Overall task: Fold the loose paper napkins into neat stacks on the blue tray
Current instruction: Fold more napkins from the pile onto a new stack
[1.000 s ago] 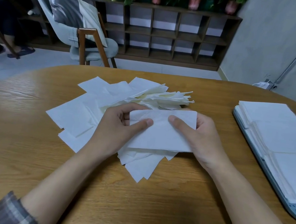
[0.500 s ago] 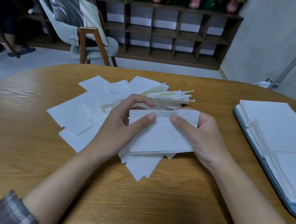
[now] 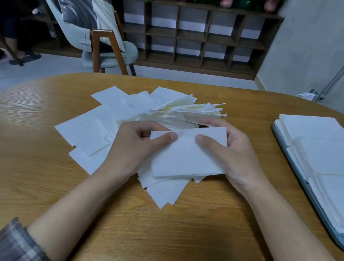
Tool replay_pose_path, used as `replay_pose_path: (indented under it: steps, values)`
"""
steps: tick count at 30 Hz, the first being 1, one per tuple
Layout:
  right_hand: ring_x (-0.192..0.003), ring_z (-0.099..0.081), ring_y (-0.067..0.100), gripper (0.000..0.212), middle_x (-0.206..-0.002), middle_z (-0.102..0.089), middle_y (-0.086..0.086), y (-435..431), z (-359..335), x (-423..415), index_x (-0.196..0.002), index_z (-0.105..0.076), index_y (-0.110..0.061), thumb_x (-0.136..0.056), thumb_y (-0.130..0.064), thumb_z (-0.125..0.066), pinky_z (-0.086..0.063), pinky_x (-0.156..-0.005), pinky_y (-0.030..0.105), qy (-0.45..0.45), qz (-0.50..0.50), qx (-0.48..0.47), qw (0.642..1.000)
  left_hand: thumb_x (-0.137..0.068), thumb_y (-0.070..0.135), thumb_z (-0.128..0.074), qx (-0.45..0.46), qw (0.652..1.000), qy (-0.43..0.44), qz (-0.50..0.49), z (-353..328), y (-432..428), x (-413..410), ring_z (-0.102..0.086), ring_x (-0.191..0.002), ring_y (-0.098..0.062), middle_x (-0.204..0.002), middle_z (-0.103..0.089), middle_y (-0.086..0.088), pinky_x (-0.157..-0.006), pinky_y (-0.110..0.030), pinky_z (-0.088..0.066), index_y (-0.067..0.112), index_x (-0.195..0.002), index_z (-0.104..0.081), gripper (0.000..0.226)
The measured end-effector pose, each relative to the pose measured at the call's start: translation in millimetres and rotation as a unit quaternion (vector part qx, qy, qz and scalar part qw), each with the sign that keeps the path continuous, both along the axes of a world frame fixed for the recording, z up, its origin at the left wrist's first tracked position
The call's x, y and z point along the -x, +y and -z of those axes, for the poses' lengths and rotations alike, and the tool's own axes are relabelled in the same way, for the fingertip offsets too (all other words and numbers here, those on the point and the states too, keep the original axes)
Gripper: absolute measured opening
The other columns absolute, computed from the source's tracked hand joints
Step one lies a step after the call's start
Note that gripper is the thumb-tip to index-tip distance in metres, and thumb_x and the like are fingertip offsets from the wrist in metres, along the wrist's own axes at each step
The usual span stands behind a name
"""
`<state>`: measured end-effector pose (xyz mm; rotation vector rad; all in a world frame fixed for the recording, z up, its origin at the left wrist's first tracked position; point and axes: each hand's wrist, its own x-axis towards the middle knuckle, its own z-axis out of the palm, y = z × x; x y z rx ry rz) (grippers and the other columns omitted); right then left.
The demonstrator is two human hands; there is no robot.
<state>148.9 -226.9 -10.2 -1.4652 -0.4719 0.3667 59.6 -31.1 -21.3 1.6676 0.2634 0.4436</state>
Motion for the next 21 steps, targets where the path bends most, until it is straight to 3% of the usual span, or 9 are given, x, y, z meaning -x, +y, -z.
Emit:
replay_pose_path:
  steps: [3, 6, 8, 11, 15, 18, 21]
  values:
    - [-0.107, -0.071, 0.02, 0.045, -0.123, -0.074, 0.002, -4.5, -2.0, -2.1, -0.133, -0.064, -0.023, -0.092, -0.005, -0.073, -0.058, -0.086, 0.031, -0.003, -0.077, -0.035, 0.996, -0.088, 0.014, -0.085, 0.009, 1.0, -0.007, -0.015, 1.6, 4.3, -0.8, -0.058, -0.056, -0.004, -0.06, -0.066, 0.016, -0.057, -0.013, -0.043, 0.007, -0.092, -0.08, 0.01]
    - [-0.116, -0.069, 0.009, 0.025, -0.117, -0.078, -0.009, -7.4, 0.4, -4.0, -0.116, -0.08, -0.017, -0.094, -0.006, -0.074, -0.052, -0.099, 0.023, -0.094, -0.077, 0.063, 0.991, -0.086, 0.018, -0.088, -0.026, 0.999, -0.029, -0.032, 2.5, 6.3, -0.9, -0.048, -0.062, -0.015, -0.077, -0.071, 0.005, -0.061, -0.022, -0.039, 0.018, -0.096, -0.077, 0.015]
    - [-0.113, -0.069, -0.001, 0.023, -0.113, -0.079, -0.013, -7.8, 4.6, -7.3, -0.109, -0.083, -0.019, -0.096, -0.003, -0.073, -0.049, -0.096, 0.013, -0.109, -0.03, 0.101, 0.988, -0.089, 0.014, -0.084, -0.103, 0.993, -0.041, -0.032, 4.9, 4.7, 0.0, -0.053, -0.064, -0.007, -0.092, -0.075, 0.002, -0.064, -0.016, -0.043, 0.025, -0.105, -0.073, 0.023]
    - [-0.109, -0.066, -0.009, 0.03, -0.111, -0.078, -0.02, -10.8, 9.6, -18.5, -0.105, -0.084, -0.026, -0.096, -0.002, -0.069, -0.044, -0.088, 0.006, -0.154, 0.072, 0.158, 0.973, -0.091, 0.011, -0.079, -0.24, 0.969, -0.061, -0.004, 10.2, 4.1, 1.8, -0.069, -0.091, -0.011, -0.1, -0.071, 0.01, -0.077, -0.02, -0.052, 0.028, -0.117, -0.068, 0.033]
    - [-0.115, -0.062, -0.009, 0.031, -0.113, -0.076, -0.022, -21.0, 14.3, -30.9, -0.107, -0.084, -0.029, -0.097, -0.006, -0.066, -0.039, -0.089, 0.001, -0.216, 0.137, 0.198, 0.946, -0.088, 0.032, -0.085, -0.379, 0.917, -0.03, 0.119, 17.0, 7.0, 1.9, -0.062, -0.11, -0.007, -0.11, -0.067, 0.019, -0.091, -0.024, -0.048, 0.031, -0.112, -0.07, 0.028]
    - [-0.112, -0.063, -0.011, 0.031, -0.112, -0.076, -0.02, -26.9, 16.2, -32.1, -0.107, -0.084, -0.026, -0.096, -0.004, -0.066, -0.038, -0.088, 0.0, -0.219, 0.163, 0.185, 0.944, -0.089, 0.046, -0.079, -0.421, 0.889, 0.006, 0.177, 22.8, 4.6, 3.0, -0.057, -0.118, -0.004, -0.117, -0.064, 0.022, -0.102, -0.034, -0.047, 0.037, -0.116, -0.071, 0.03]
    - [-0.111, -0.061, -0.014, 0.032, -0.114, -0.075, -0.021, -33.2, 19.6, -30.6, -0.109, -0.083, -0.026, -0.096, -0.003, -0.065, -0.038, -0.088, 0.0, -0.2, 0.172, 0.178, 0.948, -0.091, 0.049, -0.075, -0.43, 0.888, -0.01, 0.165, 25.4, 2.0, 1.1, -0.058, -0.116, -0.003, -0.118, -0.065, 0.021, -0.099, -0.037, -0.05, 0.035, -0.122, -0.072, 0.034]
